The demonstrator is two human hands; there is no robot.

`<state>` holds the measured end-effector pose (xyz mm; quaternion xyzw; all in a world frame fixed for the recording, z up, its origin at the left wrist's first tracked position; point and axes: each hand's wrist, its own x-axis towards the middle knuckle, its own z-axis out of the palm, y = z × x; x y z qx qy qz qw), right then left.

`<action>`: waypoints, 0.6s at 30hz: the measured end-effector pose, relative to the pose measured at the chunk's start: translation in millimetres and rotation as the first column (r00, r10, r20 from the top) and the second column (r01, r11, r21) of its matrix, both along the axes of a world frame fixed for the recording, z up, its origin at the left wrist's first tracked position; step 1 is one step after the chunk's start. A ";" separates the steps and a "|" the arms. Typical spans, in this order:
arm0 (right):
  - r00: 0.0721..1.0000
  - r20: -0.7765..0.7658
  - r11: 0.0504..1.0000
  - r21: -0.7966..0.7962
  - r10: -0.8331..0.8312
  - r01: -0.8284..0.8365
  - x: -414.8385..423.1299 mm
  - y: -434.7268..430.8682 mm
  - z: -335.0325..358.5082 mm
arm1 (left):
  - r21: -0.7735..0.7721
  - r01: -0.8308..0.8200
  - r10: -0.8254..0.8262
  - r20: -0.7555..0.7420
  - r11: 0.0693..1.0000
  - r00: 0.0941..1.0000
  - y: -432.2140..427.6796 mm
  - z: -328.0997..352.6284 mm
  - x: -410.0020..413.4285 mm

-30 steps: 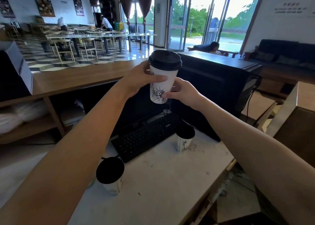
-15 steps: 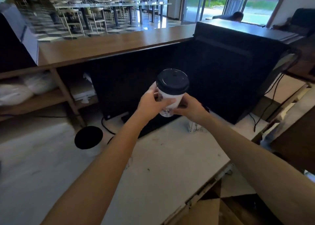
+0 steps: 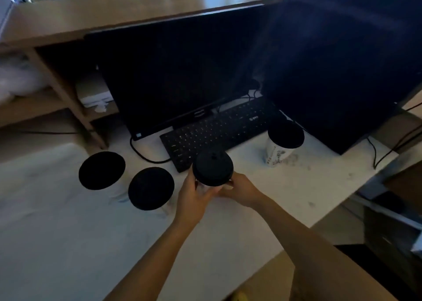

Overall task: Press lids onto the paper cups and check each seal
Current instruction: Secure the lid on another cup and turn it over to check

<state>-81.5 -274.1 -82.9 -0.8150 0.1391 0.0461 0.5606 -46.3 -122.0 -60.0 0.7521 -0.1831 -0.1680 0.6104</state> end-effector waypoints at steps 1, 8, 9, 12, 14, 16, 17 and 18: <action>1.000 -0.005 1.000 0.015 -0.002 0.002 0.0 1.4 -1.4 | 0.001 -0.005 0.005 -0.010 1.000 1.000 1.0 -3.5 0.2; 1.000 -0.005 1.000 0.006 -0.016 0.016 -1.5 11.5 -5.9 | 0.080 -0.029 0.033 -0.049 0.996 0.998 10.8 -9.6 -7.7; 1.000 -0.006 1.000 -0.014 -0.018 0.017 -3.8 11.3 -5.0 | 0.120 -0.049 0.058 -0.073 0.992 0.996 11.8 -10.7 -13.7; 0.999 -0.017 0.997 -0.070 -0.033 0.032 -16.7 -1.8 -0.5 | 0.262 -0.089 0.145 -0.203 0.961 0.968 11.4 -8.1 -40.3; 0.995 -0.028 0.992 -0.080 -0.099 0.097 -31.5 -21.2 4.3 | 0.312 -0.052 0.148 -0.293 0.949 0.945 5.7 -4.1 -58.4; 0.981 -0.040 0.979 -0.093 -0.188 0.184 -49.8 -46.5 10.6 | 0.300 -0.003 0.110 -0.340 0.954 0.934 -8.8 5.2 -69.9; 0.972 -0.047 0.967 -0.125 -0.230 0.223 -58.5 -60.7 14.4 | 0.281 0.014 0.086 -0.342 0.960 0.936 -20.1 10.9 -71.9; 0.960 -0.055 0.949 -0.175 -0.274 0.261 -66.1 -76.5 16.1 | 0.257 0.024 0.065 -0.331 0.966 0.941 -33.2 17.5 -71.6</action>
